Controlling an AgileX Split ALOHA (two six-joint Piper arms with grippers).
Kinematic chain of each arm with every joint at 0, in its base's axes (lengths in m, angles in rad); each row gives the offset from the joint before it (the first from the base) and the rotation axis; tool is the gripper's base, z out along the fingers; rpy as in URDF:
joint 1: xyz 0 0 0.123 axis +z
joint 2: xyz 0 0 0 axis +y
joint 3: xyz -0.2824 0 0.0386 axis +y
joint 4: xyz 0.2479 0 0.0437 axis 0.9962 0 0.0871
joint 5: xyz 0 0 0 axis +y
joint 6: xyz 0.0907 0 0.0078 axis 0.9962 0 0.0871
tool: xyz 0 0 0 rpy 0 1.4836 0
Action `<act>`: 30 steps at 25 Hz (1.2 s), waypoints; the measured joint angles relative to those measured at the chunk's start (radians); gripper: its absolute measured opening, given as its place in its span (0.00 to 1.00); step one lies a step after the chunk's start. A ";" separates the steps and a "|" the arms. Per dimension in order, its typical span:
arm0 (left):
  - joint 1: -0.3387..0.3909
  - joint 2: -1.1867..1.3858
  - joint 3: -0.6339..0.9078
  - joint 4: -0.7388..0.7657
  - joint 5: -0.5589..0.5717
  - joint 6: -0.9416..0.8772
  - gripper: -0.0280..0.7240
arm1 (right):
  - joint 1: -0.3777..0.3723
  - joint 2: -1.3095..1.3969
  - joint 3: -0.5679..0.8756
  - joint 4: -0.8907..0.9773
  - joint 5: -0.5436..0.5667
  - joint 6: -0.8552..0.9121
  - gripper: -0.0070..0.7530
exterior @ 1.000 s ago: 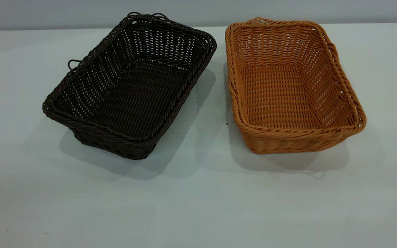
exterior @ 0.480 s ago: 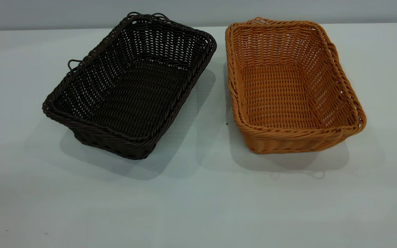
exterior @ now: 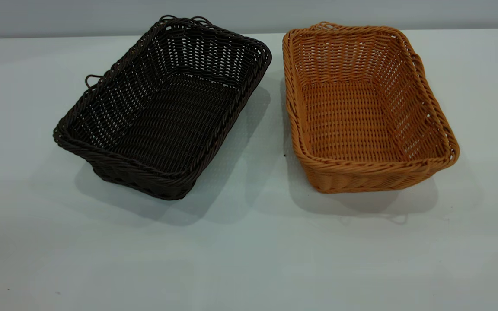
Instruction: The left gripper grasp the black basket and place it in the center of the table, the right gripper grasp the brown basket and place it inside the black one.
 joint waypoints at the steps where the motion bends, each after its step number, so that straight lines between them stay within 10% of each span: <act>1: 0.000 0.000 0.000 0.000 -0.001 0.000 0.69 | 0.000 0.000 0.000 0.000 0.000 0.000 0.63; 23: 0.000 0.003 0.000 0.000 -0.005 -0.006 0.69 | 0.000 0.000 0.000 0.012 0.000 -0.002 0.63; 30: 0.000 0.306 -0.082 0.008 -0.181 0.005 0.69 | 0.000 0.176 0.000 0.026 -0.001 -0.002 0.63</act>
